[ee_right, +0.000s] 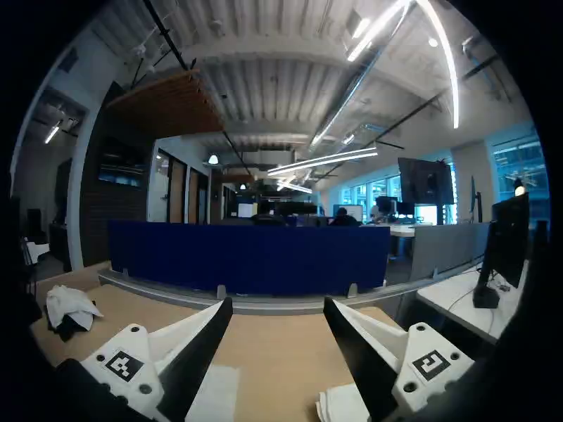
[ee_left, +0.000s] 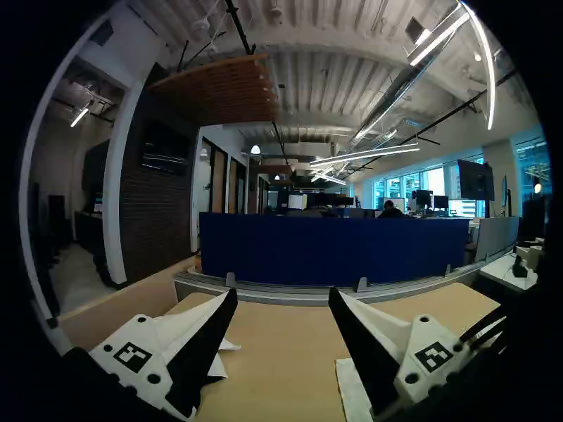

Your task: Fold towel

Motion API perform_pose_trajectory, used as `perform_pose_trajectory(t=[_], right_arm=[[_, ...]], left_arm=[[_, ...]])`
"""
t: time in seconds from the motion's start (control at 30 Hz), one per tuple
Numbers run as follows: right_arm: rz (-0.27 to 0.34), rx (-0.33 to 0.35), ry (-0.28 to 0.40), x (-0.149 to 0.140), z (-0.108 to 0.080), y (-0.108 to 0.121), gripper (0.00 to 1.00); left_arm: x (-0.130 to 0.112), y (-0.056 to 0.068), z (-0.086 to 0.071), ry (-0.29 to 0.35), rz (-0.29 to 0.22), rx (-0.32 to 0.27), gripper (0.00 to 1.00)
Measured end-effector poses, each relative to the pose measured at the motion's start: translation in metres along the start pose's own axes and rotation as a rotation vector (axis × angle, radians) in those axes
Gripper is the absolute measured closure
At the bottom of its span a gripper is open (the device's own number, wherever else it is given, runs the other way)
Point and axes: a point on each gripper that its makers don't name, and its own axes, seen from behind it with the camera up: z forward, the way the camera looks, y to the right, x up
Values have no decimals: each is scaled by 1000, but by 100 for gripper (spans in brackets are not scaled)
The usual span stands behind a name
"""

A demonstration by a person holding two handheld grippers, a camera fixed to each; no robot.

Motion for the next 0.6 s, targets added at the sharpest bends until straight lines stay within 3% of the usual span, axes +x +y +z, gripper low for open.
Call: perform_pose_trajectory(t=[0.3, 0.6], right_arm=[[-6, 0, -2, 8, -4, -1, 0], [-6, 0, 1, 15, -7, -5, 0]], left_arm=[[7, 14, 0, -7, 23, -24, 3], [17, 13, 0, -4, 16, -34, 3]])
